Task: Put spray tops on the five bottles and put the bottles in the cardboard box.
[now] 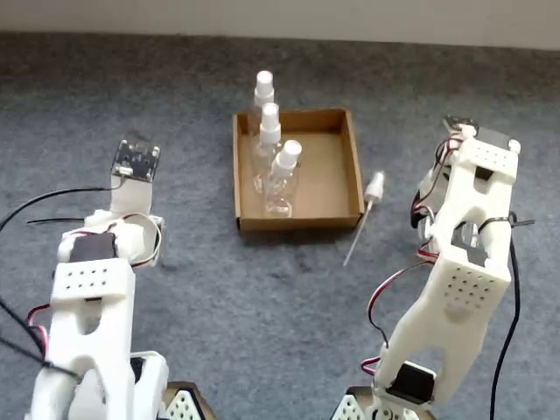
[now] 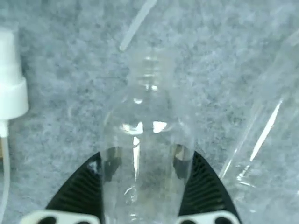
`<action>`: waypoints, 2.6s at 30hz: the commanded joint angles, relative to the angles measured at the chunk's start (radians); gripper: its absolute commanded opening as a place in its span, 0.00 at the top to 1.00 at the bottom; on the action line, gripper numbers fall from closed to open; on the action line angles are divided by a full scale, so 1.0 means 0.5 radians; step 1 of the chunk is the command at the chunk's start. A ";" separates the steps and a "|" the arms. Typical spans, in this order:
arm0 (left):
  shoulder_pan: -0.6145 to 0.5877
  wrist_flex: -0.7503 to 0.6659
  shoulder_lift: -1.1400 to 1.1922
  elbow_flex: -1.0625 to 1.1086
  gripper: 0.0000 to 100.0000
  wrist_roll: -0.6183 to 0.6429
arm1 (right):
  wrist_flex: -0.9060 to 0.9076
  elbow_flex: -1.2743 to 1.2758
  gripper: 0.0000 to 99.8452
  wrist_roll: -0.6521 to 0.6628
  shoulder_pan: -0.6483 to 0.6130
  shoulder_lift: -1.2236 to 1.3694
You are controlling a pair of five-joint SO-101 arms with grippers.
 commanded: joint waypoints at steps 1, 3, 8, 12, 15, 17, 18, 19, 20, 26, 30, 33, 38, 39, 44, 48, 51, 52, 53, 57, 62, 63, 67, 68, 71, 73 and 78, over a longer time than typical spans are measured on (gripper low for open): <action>0.130 0.531 -0.446 -0.502 0.87 0.006 | 0.026 -0.017 1.00 -0.012 0.057 -0.164; 0.296 0.727 -0.566 -0.781 0.87 0.009 | 0.023 -0.017 1.00 0.043 0.072 -0.186; 0.680 1.126 -0.262 -1.364 0.87 0.043 | -0.008 -0.014 1.00 0.080 0.072 -0.241; 0.707 1.191 0.118 -1.588 0.87 0.172 | -0.087 -0.014 0.99 0.012 0.072 -0.238; 0.707 1.200 0.207 -1.726 0.87 0.175 | -0.198 -0.011 0.94 -0.163 0.063 -0.238; 0.695 1.203 0.213 -1.781 0.87 0.175 | -0.195 -0.008 0.89 -0.150 0.005 -0.238; 0.692 1.209 0.213 -1.803 0.87 0.175 | -0.180 -0.008 0.88 -0.147 -0.020 -0.238; 0.698 1.231 0.213 -1.818 0.87 0.175 | -0.170 -0.005 0.87 -0.150 -0.032 -0.238; 0.707 1.255 0.213 -1.843 0.87 0.169 | -0.164 -0.011 0.88 -0.160 -0.032 -0.244; 0.965 1.372 0.250 -2.116 0.87 0.166 | -0.094 -0.176 0.99 -0.138 -0.005 -0.339; 1.208 1.421 0.483 -2.340 0.87 0.172 | -0.017 -0.235 1.00 0.144 -0.011 -0.483; 1.330 1.479 0.698 -2.515 0.87 0.175 | 0.002 -0.195 1.00 0.249 -0.008 -0.539; 0.944 1.587 0.836 -2.739 0.87 0.221 | -0.044 -0.038 1.00 0.301 0.002 -0.560; 0.855 1.599 0.836 -2.785 0.87 0.230 | -0.081 -0.005 1.00 0.301 0.002 -0.585; 0.723 1.746 0.756 -2.886 0.87 0.089 | -0.121 0.176 1.00 0.298 -0.005 -0.815; 0.450 1.740 0.603 -2.812 0.87 0.077 | -0.124 0.480 1.00 0.301 -0.167 -1.066; 0.198 1.740 0.523 -2.705 0.87 0.031 | -0.152 0.738 1.00 0.264 -0.437 -1.361; 0.121 1.740 0.511 -2.674 0.87 0.000 | -0.161 0.836 1.00 0.187 -0.542 -1.465; 0.048 1.731 0.502 -2.653 0.87 -0.021 | -0.161 0.941 1.00 0.095 -0.643 -1.576; -0.155 1.620 0.502 -2.567 0.87 -0.037 | -0.164 1.379 1.00 -0.092 -0.990 -2.039; -0.232 1.531 0.502 -2.545 0.87 -0.037 | -0.164 1.972 1.00 -0.144 -1.364 -2.484; -0.232 1.531 0.502 -2.545 0.87 -0.037 | -0.164 2.091 1.00 -0.129 -1.447 -2.524; -0.232 1.528 0.502 -2.545 0.87 -0.037 | -0.247 2.472 0.99 -0.083 -1.674 -2.545; -0.229 1.528 0.502 -2.545 0.87 -0.037 | -0.290 2.545 0.99 -0.132 -1.699 -2.530; -0.229 1.537 0.502 -2.545 0.87 -0.037 | -0.361 2.653 0.95 -0.245 -1.702 -2.484; -0.229 1.544 0.502 -2.545 0.87 -0.037 | -0.364 2.653 0.86 -0.288 -1.705 -2.472; -0.229 1.540 0.502 -2.545 0.87 -0.037 | -0.342 2.653 0.68 -0.322 -1.705 -2.509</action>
